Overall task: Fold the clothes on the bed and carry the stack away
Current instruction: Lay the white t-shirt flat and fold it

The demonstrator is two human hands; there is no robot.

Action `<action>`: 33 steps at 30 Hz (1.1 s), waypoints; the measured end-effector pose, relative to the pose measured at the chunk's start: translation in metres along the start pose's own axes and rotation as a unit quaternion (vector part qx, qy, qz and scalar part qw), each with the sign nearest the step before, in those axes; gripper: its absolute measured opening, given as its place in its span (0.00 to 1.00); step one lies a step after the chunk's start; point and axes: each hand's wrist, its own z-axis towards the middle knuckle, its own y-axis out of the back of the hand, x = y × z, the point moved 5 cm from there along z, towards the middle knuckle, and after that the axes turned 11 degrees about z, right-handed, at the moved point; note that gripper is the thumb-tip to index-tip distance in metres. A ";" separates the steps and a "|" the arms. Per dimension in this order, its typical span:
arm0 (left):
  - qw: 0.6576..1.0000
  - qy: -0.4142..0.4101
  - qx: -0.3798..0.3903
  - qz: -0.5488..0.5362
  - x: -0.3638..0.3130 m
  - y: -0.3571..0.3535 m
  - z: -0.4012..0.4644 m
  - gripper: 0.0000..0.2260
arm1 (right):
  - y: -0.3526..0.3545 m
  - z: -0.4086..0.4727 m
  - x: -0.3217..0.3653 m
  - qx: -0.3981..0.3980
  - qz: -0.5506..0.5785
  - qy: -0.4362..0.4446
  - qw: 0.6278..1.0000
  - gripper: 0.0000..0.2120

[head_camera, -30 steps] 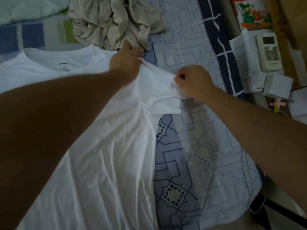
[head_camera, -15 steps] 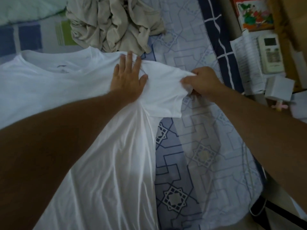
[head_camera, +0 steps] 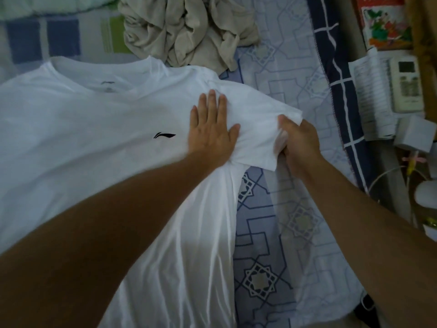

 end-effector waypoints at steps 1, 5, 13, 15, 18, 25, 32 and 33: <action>1.000 -0.001 0.005 -0.002 0.000 -0.001 0.002 0.36 | -0.001 -0.001 -0.002 -0.020 0.006 0.014 1.000 0.10; 0.994 -0.041 0.002 -0.105 0.010 0.006 0.005 0.32 | -0.011 -0.010 0.001 -0.087 -0.037 0.089 0.991 0.12; 0.636 0.209 0.172 -0.723 0.059 0.043 0.014 0.25 | -0.086 -0.088 0.056 -0.014 -0.253 0.344 0.904 0.14; 0.596 0.223 0.221 -0.739 0.070 0.047 0.019 0.34 | -0.119 -0.113 0.045 0.088 -0.322 0.350 0.875 0.15; 0.643 0.215 0.252 -0.691 0.091 0.050 0.028 0.39 | -0.150 -0.133 -0.008 0.252 -0.444 0.226 0.830 0.26; 0.850 0.124 0.226 -0.460 0.104 0.056 0.030 0.22 | -0.134 -0.143 -0.048 0.241 -0.457 0.283 0.808 0.14; 0.964 0.032 0.161 -0.211 0.095 0.047 0.006 0.22 | -0.115 -0.118 -0.015 0.074 -0.420 0.345 0.836 0.15; 0.973 0.030 0.137 -0.186 0.098 0.046 0.004 0.20 | -0.118 -0.112 -0.010 0.077 -0.432 0.337 0.833 0.16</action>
